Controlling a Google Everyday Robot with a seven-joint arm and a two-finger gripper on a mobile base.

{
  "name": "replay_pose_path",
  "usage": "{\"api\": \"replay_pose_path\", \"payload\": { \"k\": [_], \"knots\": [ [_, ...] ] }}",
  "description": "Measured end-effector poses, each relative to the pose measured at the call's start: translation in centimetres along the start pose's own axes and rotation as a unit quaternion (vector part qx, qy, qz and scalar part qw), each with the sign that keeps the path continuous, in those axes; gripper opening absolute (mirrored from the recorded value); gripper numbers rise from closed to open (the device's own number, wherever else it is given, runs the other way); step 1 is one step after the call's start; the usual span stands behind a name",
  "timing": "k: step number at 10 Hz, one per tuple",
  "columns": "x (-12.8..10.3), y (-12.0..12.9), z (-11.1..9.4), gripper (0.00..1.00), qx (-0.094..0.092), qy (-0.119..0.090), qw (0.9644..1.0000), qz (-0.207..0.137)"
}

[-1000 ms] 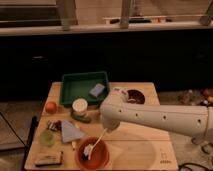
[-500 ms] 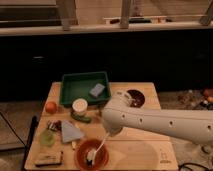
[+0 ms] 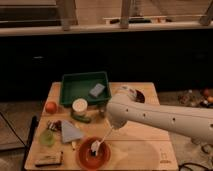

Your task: Wipe red bowl with brush

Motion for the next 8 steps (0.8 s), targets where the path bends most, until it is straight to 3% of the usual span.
{"api": "replay_pose_path", "payload": {
  "k": [2, 5, 7, 8],
  "knots": [
    [-1.0, -0.8, 1.1, 0.03, -0.003, -0.009, 0.9999, -0.012],
    [-3.3, 0.4, 1.8, 0.03, -0.009, -0.034, 0.9984, -0.044],
    [-3.8, 1.5, 1.0, 0.03, -0.010, -0.031, 0.9980, -0.055],
    [-3.0, 1.9, 0.5, 0.03, -0.009, -0.017, 0.9986, -0.048]
  ]
}}
